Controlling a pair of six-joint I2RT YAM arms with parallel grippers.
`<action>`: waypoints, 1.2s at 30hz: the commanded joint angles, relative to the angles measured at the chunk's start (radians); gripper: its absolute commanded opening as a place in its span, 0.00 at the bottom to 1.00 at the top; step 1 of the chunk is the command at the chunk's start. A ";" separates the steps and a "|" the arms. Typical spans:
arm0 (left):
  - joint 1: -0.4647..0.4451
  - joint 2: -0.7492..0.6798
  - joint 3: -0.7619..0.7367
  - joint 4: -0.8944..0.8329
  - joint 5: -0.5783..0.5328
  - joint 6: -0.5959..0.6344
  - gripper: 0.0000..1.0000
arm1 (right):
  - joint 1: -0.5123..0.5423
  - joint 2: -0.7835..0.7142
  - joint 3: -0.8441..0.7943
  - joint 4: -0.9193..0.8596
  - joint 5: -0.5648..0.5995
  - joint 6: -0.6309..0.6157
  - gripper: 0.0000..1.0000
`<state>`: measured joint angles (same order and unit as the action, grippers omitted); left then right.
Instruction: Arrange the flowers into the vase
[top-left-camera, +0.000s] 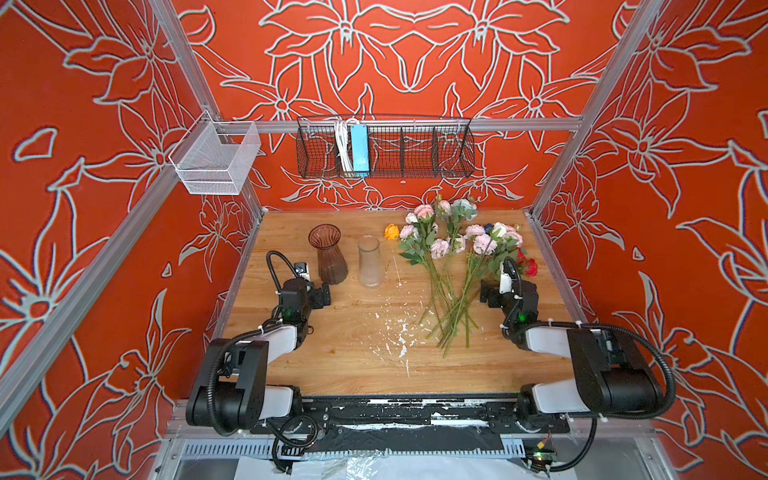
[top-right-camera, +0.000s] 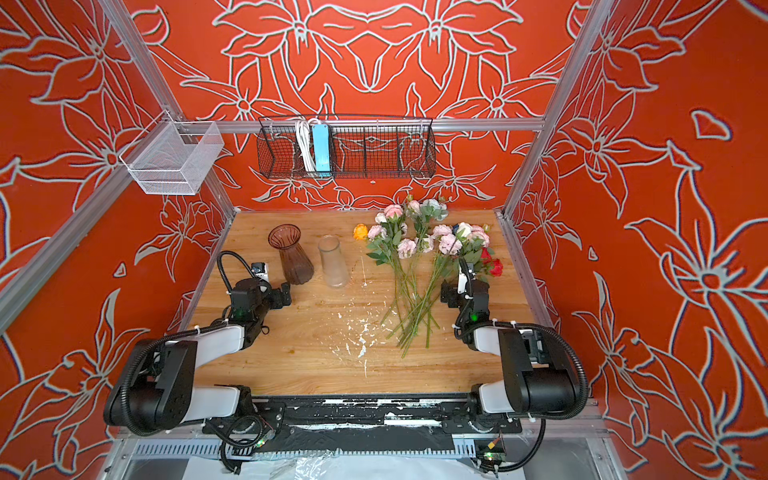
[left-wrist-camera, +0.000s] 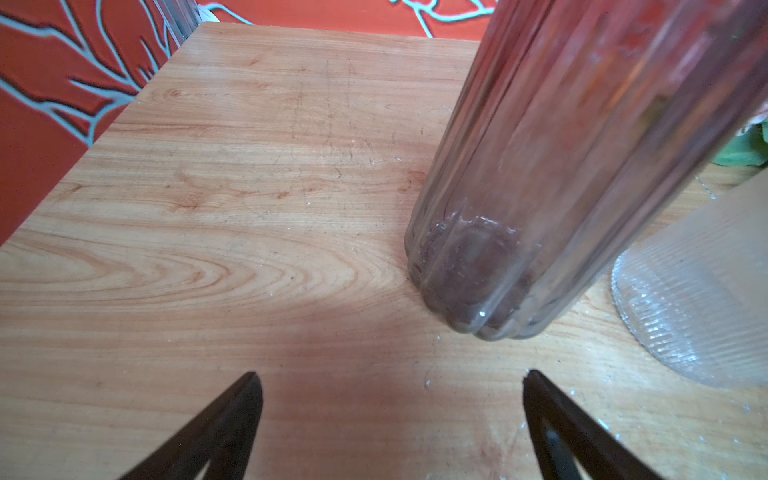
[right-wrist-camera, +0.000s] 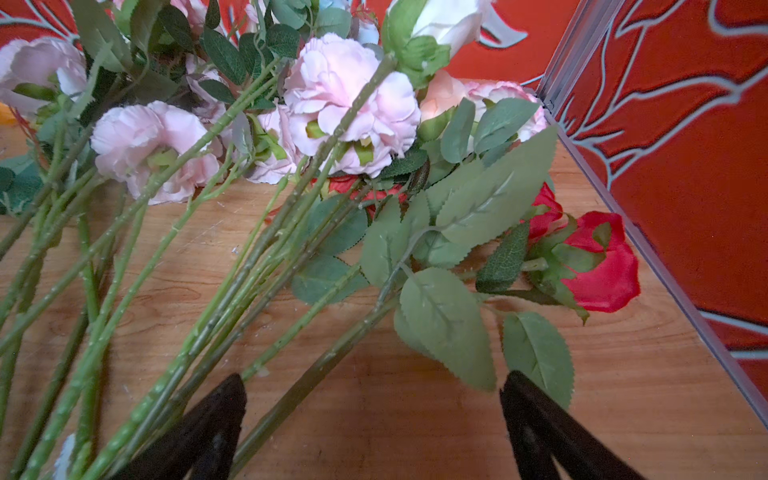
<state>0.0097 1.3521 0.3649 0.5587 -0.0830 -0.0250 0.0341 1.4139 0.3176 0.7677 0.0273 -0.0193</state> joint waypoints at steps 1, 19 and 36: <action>0.006 0.000 0.021 -0.008 0.009 0.004 0.97 | 0.001 -0.002 0.015 0.004 0.004 -0.012 0.97; 0.001 -0.643 0.499 -0.910 -0.096 -0.539 0.97 | 0.045 -0.335 0.518 -1.066 0.284 0.538 0.97; 0.018 -0.074 1.125 -1.396 0.113 -0.425 0.92 | 0.357 -0.267 0.658 -1.185 -0.131 0.519 0.71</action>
<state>0.0254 1.1942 1.4147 -0.6319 -0.0139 -0.4854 0.3279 1.1091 0.9237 -0.3962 -0.0734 0.4728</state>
